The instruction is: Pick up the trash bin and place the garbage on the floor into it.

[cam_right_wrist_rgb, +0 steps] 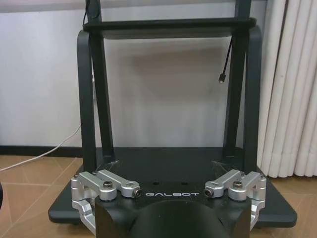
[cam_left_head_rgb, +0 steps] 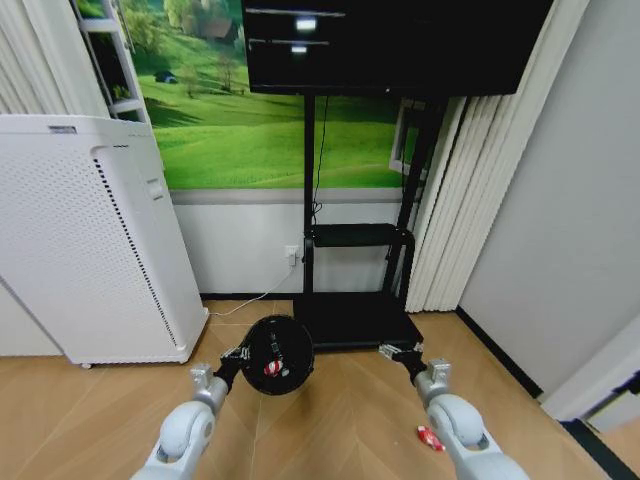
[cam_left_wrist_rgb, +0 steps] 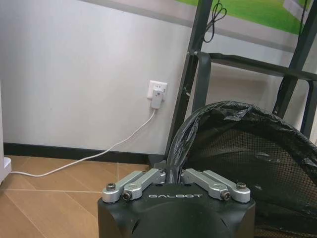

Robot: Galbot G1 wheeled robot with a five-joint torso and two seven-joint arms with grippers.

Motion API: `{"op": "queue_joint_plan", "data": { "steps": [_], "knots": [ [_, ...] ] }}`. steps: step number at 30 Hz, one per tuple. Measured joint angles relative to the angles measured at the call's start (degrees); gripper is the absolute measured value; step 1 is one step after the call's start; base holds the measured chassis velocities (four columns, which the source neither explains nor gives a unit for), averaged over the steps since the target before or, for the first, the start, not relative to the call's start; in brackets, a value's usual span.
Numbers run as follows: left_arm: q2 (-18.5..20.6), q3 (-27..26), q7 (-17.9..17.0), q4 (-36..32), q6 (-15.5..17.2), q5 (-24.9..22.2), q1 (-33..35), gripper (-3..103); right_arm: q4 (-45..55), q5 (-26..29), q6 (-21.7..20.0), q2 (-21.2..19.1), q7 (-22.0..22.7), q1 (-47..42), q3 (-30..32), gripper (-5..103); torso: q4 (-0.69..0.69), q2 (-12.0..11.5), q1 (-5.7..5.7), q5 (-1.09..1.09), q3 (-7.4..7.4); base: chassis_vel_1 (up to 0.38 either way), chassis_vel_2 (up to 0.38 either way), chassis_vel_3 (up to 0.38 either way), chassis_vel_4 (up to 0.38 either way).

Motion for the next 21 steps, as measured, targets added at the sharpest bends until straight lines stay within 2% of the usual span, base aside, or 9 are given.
{"op": "queue_joint_plan", "data": {
  "steps": [8, 17, 19, 20, 21],
  "knots": [
    [0.2, -0.4, 0.0, -1.0, 0.0, -0.5, 1.3, 4, -1.0, -0.7, 1.0, -0.4, -2.3, -0.2, -0.1, 100, 0.00, 0.0, 0.00, -0.01, 0.00, -0.062, -0.087, 0.091, 0.073],
    [-0.4, 0.4, -0.4, -0.6, 0.0, -0.6, 0.5, 4, -1.4, -1.8, 3.3, -2.1, -4.7, -1.4, -0.2, 100, -0.02, 0.0, 0.00, -0.02, 0.00, -0.208, -0.200, 0.198, 0.198],
    [-0.5, 0.5, -0.4, -0.4, 0.0, -0.7, 0.0, 4, -3.8, -4.0, 3.9, -4.1, -8.7, -1.8, -0.4, 100, -0.03, 0.0, 0.00, 0.02, 0.00, -0.177, -0.191, 0.167, 0.167],
    [-0.5, 0.5, -0.4, -0.4, 0.0, -0.7, 0.0, 4, -3.8, -4.0, 3.9, -4.1, -8.7, -1.8, -0.4, 100, -0.03, 0.0, 0.00, 0.02, 0.00, -0.174, -0.170, 0.167, 0.108],
    [-0.5, 0.5, -0.4, -0.1, 0.0, -0.8, -0.4, 4, -6.4, -6.2, 3.9, -5.5, -11.6, -1.7, -0.5, 100, -0.05, 0.0, 0.00, -0.01, 0.01, -0.071, -0.130, 0.125, 0.108]
  ]
}}
